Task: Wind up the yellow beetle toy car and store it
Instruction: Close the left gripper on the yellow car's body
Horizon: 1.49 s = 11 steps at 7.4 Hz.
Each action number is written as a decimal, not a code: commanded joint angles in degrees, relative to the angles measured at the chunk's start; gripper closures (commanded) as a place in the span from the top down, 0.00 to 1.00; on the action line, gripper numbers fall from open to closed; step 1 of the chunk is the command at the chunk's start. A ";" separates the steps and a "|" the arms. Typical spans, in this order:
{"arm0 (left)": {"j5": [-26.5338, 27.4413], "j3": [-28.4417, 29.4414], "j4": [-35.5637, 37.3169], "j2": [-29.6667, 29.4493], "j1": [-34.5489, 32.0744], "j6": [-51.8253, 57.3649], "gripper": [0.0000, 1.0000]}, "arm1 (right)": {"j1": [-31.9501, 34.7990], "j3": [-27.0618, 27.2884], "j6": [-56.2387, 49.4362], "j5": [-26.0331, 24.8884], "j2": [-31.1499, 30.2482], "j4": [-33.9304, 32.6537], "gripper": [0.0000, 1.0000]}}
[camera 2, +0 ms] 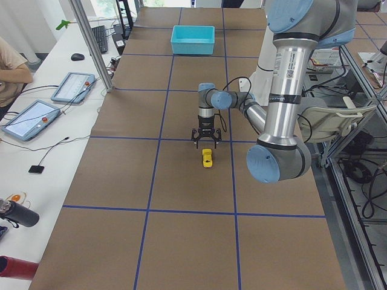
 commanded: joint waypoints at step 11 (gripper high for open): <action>-0.34 1.98 -3.44 -0.01 0.25 -1.00 0.98 | -0.10 0.03 0.00 0.21 -0.08 -0.13 1.00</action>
